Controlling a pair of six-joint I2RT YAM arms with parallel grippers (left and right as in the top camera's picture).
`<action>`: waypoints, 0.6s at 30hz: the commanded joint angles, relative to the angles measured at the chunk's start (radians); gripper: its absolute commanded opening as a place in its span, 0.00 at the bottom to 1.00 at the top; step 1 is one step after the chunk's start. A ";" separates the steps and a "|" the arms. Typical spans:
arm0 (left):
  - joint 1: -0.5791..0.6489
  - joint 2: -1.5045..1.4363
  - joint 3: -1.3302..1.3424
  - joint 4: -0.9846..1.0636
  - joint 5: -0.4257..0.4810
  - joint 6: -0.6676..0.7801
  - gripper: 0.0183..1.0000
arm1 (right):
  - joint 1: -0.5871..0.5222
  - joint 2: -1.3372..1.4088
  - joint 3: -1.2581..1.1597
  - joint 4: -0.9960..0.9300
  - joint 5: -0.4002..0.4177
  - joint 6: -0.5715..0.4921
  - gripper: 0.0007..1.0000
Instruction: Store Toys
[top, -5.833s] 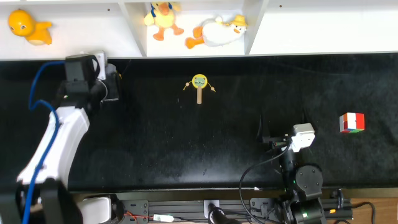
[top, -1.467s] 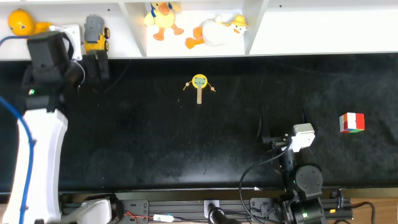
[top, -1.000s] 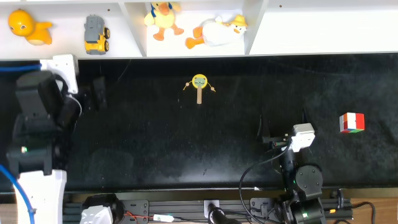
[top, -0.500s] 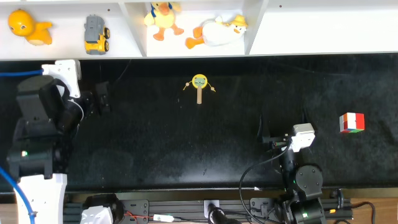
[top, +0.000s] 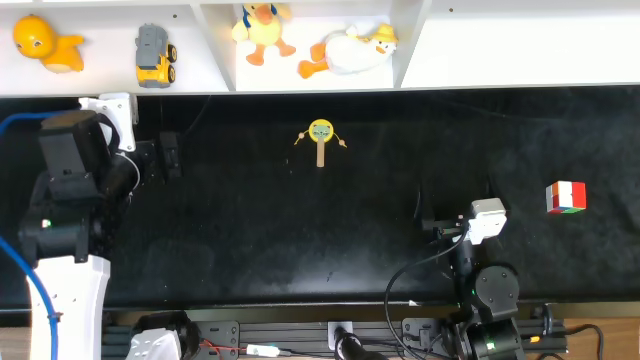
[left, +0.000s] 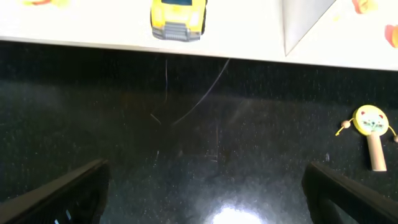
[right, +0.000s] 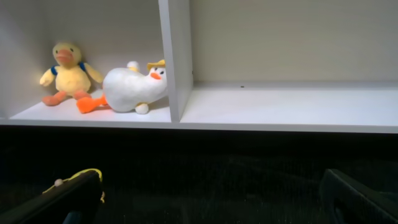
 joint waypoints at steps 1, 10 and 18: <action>-0.002 -0.107 -0.051 0.035 -0.053 -0.018 1.00 | 0.005 -0.009 -0.013 0.003 0.003 -0.003 0.99; -0.002 -0.439 -0.422 0.295 -0.081 0.065 1.00 | 0.006 -0.009 -0.013 0.003 0.003 -0.003 1.00; 0.017 -0.702 -0.702 0.414 -0.086 -0.023 1.00 | 0.006 -0.009 -0.013 0.003 0.003 -0.003 1.00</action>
